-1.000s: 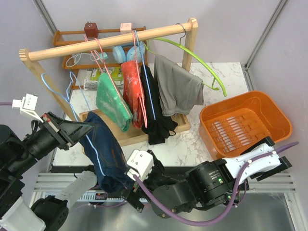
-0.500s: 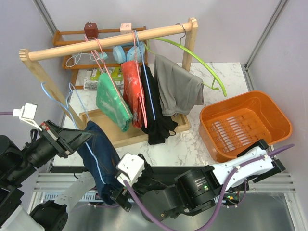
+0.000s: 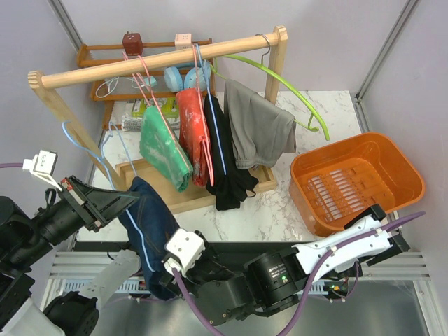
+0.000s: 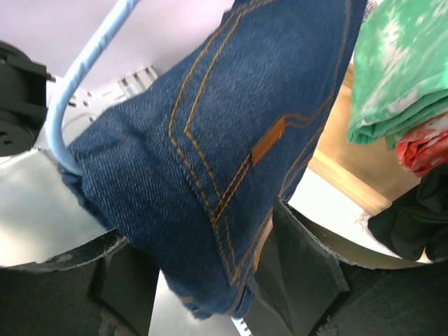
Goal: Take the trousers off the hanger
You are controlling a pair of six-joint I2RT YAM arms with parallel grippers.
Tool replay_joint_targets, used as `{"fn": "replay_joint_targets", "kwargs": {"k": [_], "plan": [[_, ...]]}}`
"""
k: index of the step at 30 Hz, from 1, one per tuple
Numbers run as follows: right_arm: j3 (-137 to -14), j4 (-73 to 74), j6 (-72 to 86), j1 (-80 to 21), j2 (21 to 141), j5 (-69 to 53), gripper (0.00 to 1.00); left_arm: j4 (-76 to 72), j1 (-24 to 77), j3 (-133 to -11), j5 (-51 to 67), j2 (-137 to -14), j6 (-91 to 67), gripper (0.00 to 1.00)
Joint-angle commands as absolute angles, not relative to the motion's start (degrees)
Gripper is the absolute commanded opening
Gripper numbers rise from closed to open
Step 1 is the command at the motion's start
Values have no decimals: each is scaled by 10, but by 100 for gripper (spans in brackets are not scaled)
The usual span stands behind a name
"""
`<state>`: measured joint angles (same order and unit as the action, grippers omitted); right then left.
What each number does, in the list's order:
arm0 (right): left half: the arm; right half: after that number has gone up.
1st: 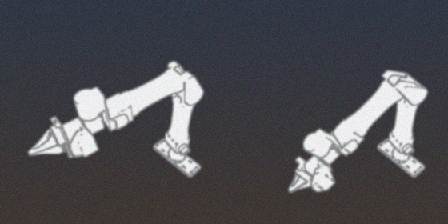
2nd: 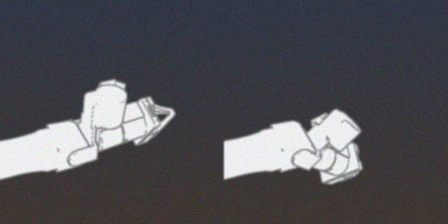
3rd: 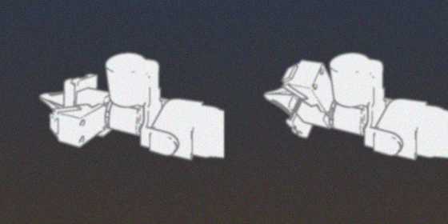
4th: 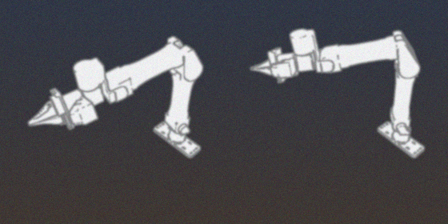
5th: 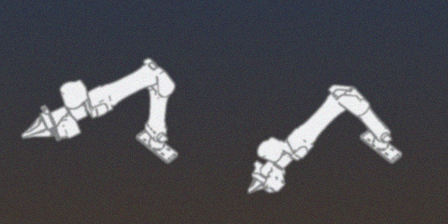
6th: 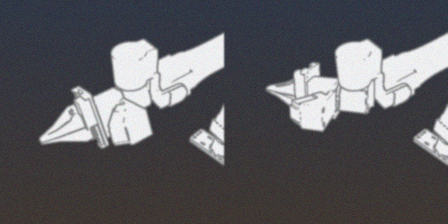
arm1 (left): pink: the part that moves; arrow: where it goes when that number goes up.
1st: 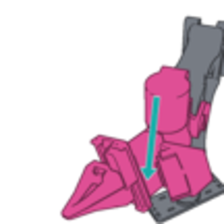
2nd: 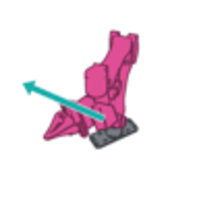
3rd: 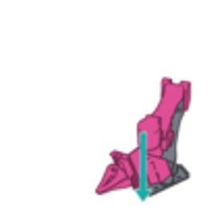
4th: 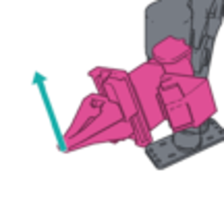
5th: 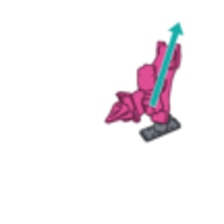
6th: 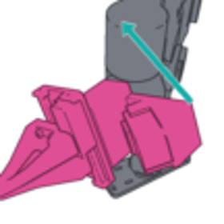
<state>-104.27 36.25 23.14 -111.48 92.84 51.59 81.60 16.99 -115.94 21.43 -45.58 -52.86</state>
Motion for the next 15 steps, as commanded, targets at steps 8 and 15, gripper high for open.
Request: {"fn": "replay_joint_targets", "kwargs": {"k": [8, 15], "plan": [[-1043, 310, 200, -1108, 920, 606, 61, 793, 169, -1160, 258, -450, -570, 2], [-1027, 229, 125, -1108, 934, 633, 63, 789, 169, -1156, 271, -446, -573, 2]]}}
